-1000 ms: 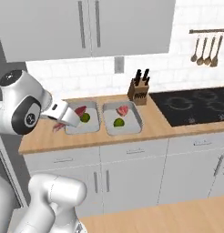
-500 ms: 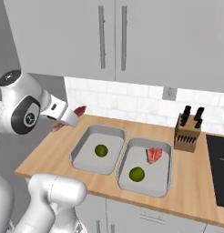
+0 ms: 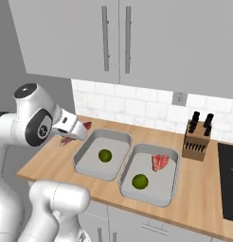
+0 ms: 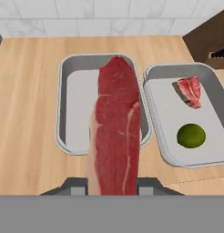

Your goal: Place one lime and one steak in each tupperware on the nearby counter, to pack two identical lunches.

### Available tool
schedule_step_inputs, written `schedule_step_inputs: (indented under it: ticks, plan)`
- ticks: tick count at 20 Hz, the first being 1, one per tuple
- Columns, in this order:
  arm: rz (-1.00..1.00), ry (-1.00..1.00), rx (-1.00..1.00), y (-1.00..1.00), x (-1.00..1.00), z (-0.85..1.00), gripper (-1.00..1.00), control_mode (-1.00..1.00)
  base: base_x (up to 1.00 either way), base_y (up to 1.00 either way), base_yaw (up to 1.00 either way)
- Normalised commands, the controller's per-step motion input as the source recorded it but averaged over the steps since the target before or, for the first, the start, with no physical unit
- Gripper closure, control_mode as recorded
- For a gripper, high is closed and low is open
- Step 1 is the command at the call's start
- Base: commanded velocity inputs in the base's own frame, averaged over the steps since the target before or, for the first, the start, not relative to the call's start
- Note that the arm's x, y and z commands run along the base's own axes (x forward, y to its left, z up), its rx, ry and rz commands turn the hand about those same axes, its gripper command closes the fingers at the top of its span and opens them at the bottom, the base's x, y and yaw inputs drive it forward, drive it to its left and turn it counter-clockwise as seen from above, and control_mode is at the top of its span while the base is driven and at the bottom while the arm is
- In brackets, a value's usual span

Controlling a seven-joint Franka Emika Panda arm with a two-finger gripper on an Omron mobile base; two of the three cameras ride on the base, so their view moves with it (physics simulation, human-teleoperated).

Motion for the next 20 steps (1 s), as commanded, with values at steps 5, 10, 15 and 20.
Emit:
schedule_step_inputs:
  ticks: [5,10,15,20]
  plan:
    - [0.02,0.00,0.00,-0.02,0.58,-0.91,1.00,-1.00,0.00,0.00,0.00]
    - [0.09,0.01,0.00,0.00,0.84,-0.46,1.00,-1.00,0.00,0.00,0.00]
    - [0.10,0.11,0.00,0.01,0.69,-0.47,1.00,-1.00,0.00,0.00,0.00]
    - [0.06,0.03,0.00,0.00,0.26,-0.40,1.00,-1.00,0.00,0.00,0.00]
